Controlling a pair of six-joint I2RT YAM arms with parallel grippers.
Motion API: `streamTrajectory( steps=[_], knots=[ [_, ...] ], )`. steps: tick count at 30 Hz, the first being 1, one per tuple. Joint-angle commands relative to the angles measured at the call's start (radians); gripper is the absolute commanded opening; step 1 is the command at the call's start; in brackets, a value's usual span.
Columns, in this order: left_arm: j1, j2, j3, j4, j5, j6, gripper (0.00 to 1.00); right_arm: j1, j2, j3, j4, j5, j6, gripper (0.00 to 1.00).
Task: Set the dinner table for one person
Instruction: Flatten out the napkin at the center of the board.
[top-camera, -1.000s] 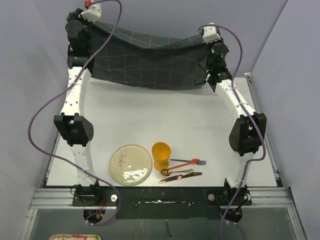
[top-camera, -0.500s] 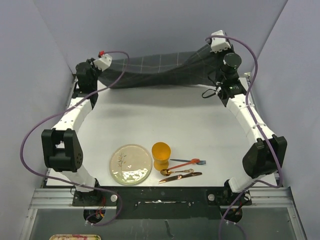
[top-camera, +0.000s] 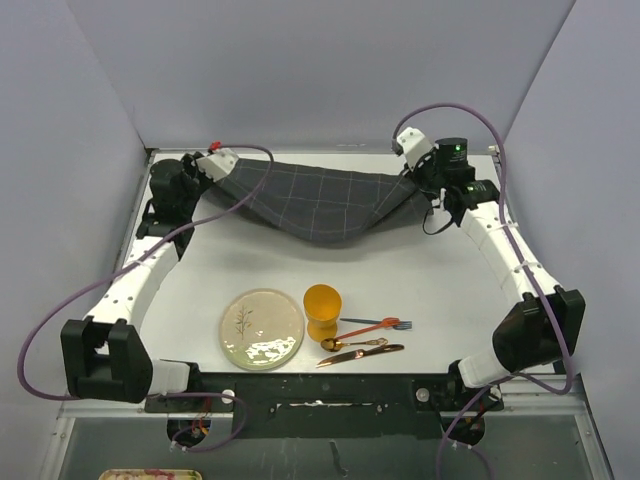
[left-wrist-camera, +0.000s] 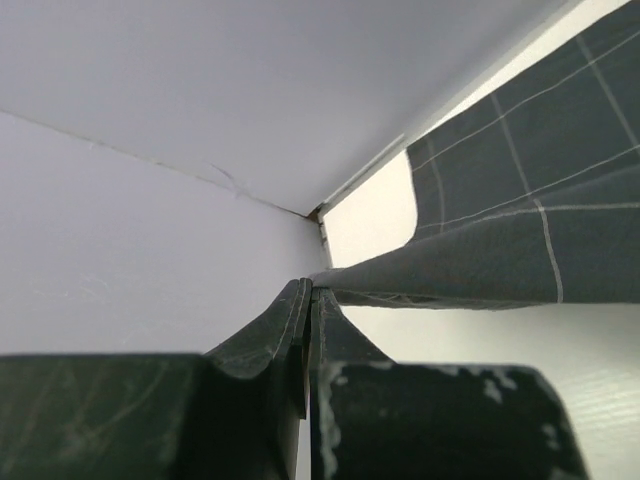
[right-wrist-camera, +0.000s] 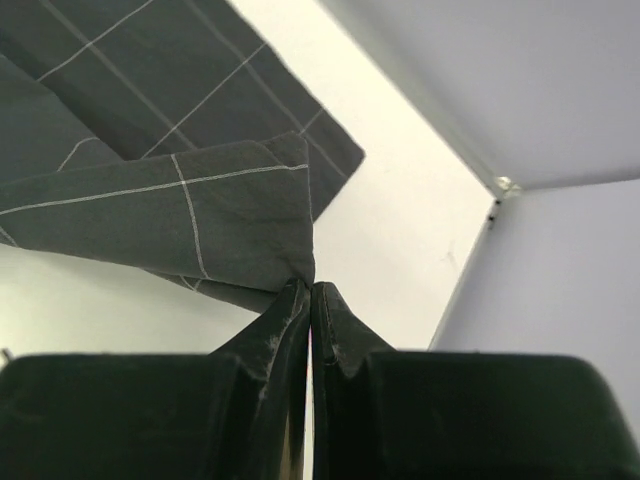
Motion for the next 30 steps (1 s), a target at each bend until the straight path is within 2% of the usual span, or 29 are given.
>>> streamTrajectory(
  steps=[1,4,8,9,10,12,14,17,22,25,28,30],
  knots=[
    [-0.028,-0.080,-0.046,-0.100,0.066,-0.010,0.00,-0.006,-0.061,0.081,-0.204,-0.139,-0.032,0.00],
    [-0.035,-0.098,-0.077,-0.138,0.067,-0.006,0.00,-0.008,-0.046,0.122,-0.276,-0.188,-0.041,0.01],
    [-0.040,-0.120,-0.105,-0.200,0.081,0.006,0.00,-0.009,-0.012,0.199,-0.395,-0.276,-0.080,0.11],
    [-0.041,-0.128,-0.116,-0.209,0.088,0.008,0.00,-0.011,-0.004,0.215,-0.423,-0.297,-0.103,0.17],
    [-0.041,-0.137,-0.124,-0.210,0.092,0.011,0.02,-0.013,0.003,0.230,-0.449,-0.321,-0.126,0.25],
    [-0.039,-0.150,-0.135,-0.215,0.097,0.020,0.12,-0.017,0.014,0.250,-0.487,-0.354,-0.152,0.37],
    [-0.039,-0.154,-0.127,-0.230,0.102,0.017,0.22,-0.020,0.024,0.268,-0.514,-0.368,-0.173,0.40],
    [-0.034,-0.154,-0.107,-0.230,0.096,0.003,0.30,-0.024,0.023,0.277,-0.512,-0.378,-0.183,0.46],
    [-0.022,-0.170,-0.067,-0.208,0.103,-0.016,0.44,-0.043,0.009,0.248,-0.422,-0.355,-0.141,0.47],
    [-0.007,-0.188,-0.049,-0.176,0.111,-0.037,0.47,-0.052,0.020,0.232,-0.378,-0.334,-0.104,0.48],
    [0.014,-0.186,-0.046,-0.114,0.104,-0.039,0.59,-0.058,0.052,0.223,-0.334,-0.296,-0.055,0.48],
    [0.030,-0.164,-0.039,-0.071,0.103,-0.078,0.60,-0.060,0.080,0.219,-0.300,-0.273,-0.010,0.48]
  ],
)
